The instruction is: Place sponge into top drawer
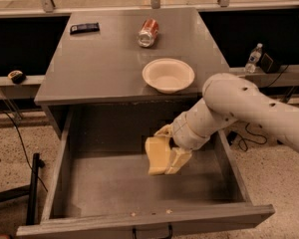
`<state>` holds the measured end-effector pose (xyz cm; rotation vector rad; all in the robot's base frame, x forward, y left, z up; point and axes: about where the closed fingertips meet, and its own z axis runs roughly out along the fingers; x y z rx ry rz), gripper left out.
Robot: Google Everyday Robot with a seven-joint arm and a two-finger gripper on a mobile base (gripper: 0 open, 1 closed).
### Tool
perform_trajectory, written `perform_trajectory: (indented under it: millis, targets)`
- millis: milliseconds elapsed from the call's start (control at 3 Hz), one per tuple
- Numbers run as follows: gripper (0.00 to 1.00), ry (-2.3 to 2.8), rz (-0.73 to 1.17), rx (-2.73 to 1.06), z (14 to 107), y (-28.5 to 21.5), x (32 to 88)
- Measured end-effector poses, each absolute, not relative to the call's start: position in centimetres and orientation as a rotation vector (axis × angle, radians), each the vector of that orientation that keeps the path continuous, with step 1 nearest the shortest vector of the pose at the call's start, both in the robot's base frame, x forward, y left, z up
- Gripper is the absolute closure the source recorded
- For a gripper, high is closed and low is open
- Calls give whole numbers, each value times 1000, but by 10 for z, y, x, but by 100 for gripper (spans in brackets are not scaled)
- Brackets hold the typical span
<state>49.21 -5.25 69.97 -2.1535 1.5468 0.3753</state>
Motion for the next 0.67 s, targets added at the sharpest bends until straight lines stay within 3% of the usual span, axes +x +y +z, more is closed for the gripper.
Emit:
perform_trajectory:
  millis: [667]
  targets:
    - [35, 1599, 469, -2082, 656, -52, 493]
